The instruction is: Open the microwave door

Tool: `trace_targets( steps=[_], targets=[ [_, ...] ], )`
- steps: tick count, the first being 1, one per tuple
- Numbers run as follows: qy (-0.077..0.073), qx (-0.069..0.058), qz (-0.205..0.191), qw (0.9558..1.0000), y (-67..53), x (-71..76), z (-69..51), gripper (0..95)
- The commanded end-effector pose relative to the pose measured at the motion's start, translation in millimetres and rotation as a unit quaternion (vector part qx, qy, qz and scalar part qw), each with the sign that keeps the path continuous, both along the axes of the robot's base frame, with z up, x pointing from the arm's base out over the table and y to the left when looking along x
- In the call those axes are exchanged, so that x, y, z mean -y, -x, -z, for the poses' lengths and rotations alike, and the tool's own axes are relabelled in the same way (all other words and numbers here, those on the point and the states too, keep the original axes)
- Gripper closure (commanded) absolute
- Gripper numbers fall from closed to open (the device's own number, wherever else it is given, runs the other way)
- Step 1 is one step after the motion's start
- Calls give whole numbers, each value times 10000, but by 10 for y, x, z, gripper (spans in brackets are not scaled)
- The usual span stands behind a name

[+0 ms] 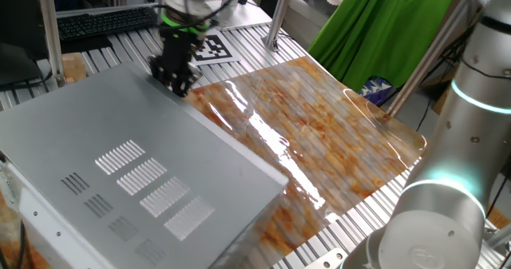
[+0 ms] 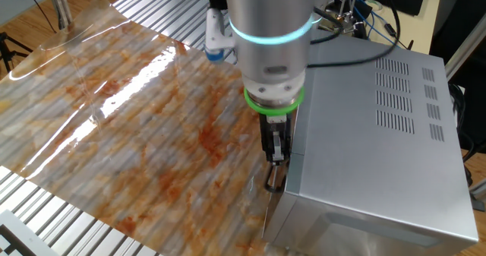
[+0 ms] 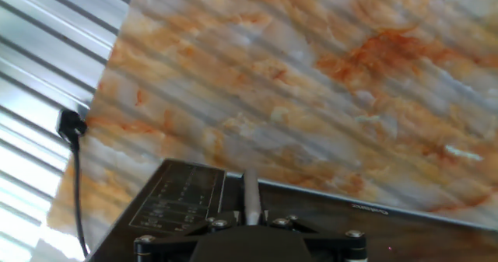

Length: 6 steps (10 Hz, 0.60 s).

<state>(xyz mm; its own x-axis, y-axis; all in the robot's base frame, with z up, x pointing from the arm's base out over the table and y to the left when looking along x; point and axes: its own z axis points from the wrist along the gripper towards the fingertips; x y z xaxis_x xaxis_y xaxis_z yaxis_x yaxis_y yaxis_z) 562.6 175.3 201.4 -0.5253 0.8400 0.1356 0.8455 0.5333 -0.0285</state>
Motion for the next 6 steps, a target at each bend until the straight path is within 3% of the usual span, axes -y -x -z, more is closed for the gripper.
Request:
trace_targets(
  steps=[1, 2, 3, 5, 6],
  targets=[
    [157, -78, -210, 9996, -23, -7, 25, 950],
    [64, -82, -242, 9997, -39, 57, -35, 950],
    [-185, -82, -207, 9996, -80, 130, -78, 950],
    [-231, -38, -60, 9997, -74, 30, 34, 950],
    [-206, -5, 3, 9998, -67, -21, 37, 950]
  ],
)
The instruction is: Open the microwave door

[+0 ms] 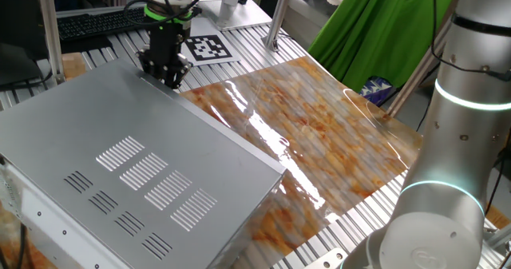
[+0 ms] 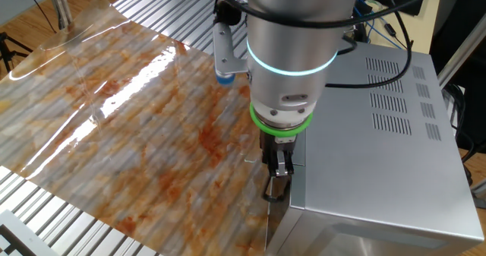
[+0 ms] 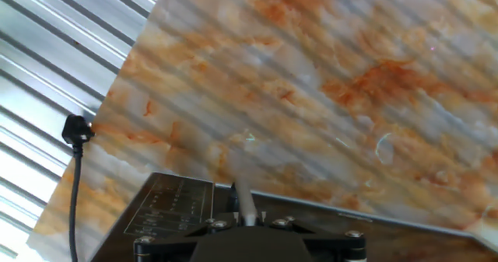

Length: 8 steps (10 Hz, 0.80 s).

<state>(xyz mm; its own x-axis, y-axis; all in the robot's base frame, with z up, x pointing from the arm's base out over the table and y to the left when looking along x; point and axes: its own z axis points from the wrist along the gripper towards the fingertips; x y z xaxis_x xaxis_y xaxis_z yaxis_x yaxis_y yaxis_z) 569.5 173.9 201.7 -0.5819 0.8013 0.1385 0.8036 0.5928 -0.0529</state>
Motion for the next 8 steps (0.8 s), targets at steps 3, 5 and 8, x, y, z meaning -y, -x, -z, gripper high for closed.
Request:
trace_targets(
  steps=[3, 5, 8],
  targets=[
    [-8, 46, 211, 9998, -32, -7, -24, 950],
    [2, 45, 190, 9998, -58, 58, 43, 950],
    [-158, 4, 236, 9996, -94, 89, -30, 950]
  ],
)
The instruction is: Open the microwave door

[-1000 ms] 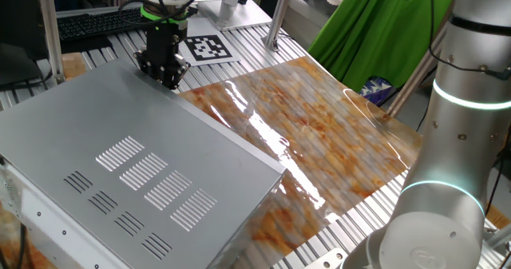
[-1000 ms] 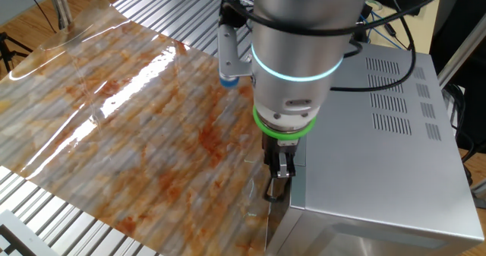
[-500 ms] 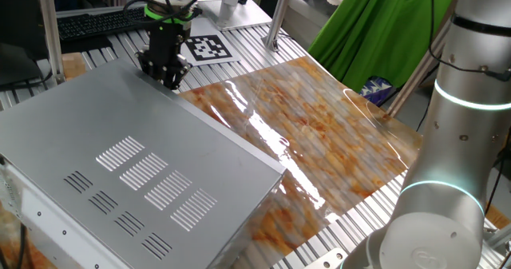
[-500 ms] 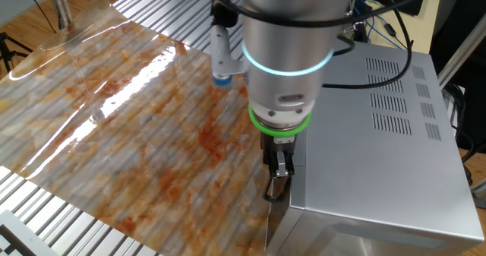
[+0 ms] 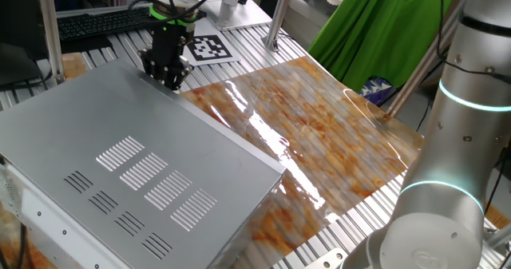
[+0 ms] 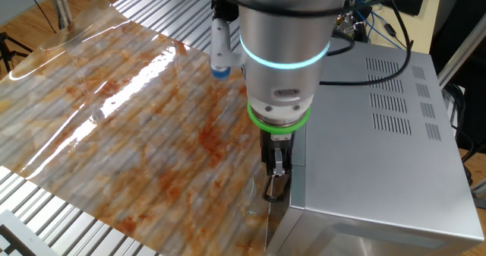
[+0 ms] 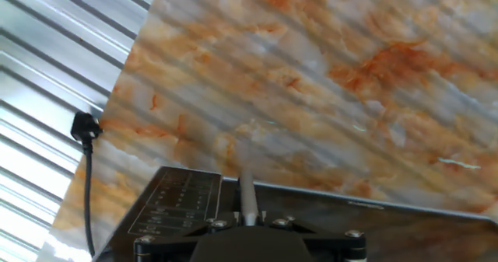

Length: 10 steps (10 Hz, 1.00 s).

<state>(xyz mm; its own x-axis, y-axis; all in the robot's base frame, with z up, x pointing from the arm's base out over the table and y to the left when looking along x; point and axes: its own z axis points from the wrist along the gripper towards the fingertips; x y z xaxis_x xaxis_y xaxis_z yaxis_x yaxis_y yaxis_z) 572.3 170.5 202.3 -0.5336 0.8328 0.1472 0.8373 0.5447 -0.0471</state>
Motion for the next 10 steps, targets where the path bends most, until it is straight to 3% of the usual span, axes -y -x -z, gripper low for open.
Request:
trace_targets(
  steps=[1, 3, 5, 6, 8, 10],
  targets=[
    [-96, -25, -60, 9999, -71, 47, -8, 950],
    [56, -22, -133, 9999, -107, 137, 32, 950],
    [-13, -61, -149, 9999, -159, 218, -20, 950],
    [53, -78, -185, 9998, -170, 239, -7, 950],
    [1, -21, -269, 9996, -203, 332, 33, 950],
    [-41, -33, -287, 9996, -243, 375, -28, 950]
  ],
)
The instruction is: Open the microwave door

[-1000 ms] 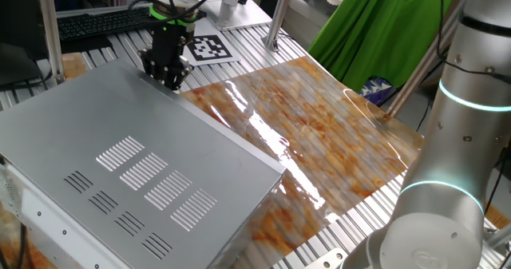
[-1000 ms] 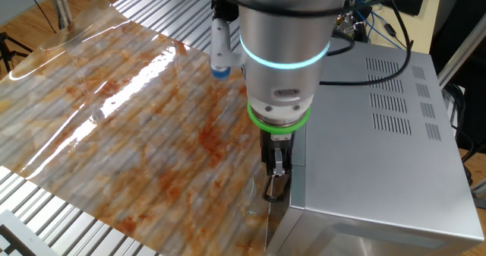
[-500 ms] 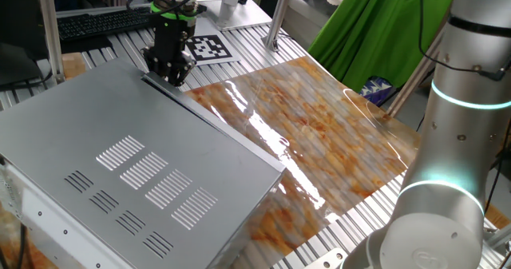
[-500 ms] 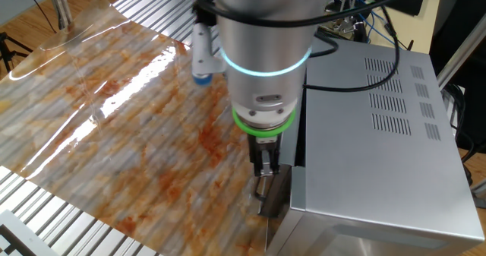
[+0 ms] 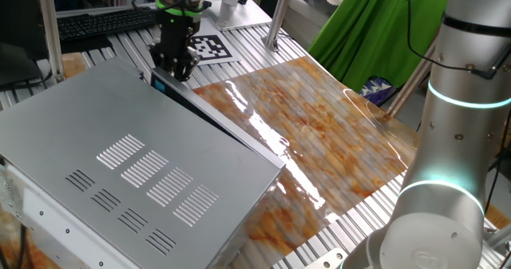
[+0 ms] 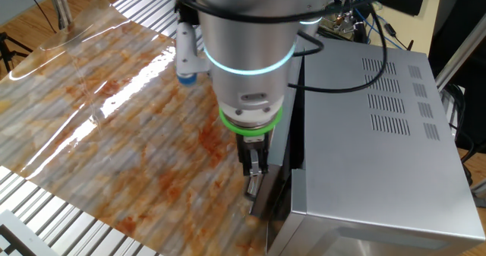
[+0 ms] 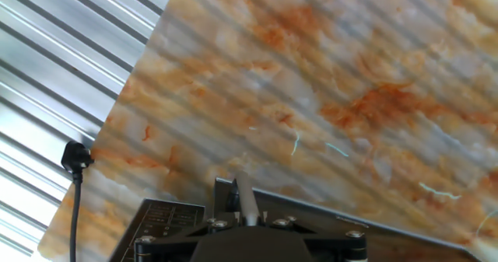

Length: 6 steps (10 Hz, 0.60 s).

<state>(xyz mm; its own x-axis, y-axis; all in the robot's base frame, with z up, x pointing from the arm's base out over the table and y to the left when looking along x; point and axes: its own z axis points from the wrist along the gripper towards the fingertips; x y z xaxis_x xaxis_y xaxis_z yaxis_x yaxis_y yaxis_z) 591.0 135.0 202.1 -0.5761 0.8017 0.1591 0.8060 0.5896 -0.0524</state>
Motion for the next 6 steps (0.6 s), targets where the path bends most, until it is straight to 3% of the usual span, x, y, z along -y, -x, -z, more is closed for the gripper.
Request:
trace_targets(
  steps=[1, 6],
  targets=[
    [52, 15, -81, 10000, -62, 42, -19, 950],
    [6, 8, -253, 9997, -74, 115, 1, 950]
  ],
)
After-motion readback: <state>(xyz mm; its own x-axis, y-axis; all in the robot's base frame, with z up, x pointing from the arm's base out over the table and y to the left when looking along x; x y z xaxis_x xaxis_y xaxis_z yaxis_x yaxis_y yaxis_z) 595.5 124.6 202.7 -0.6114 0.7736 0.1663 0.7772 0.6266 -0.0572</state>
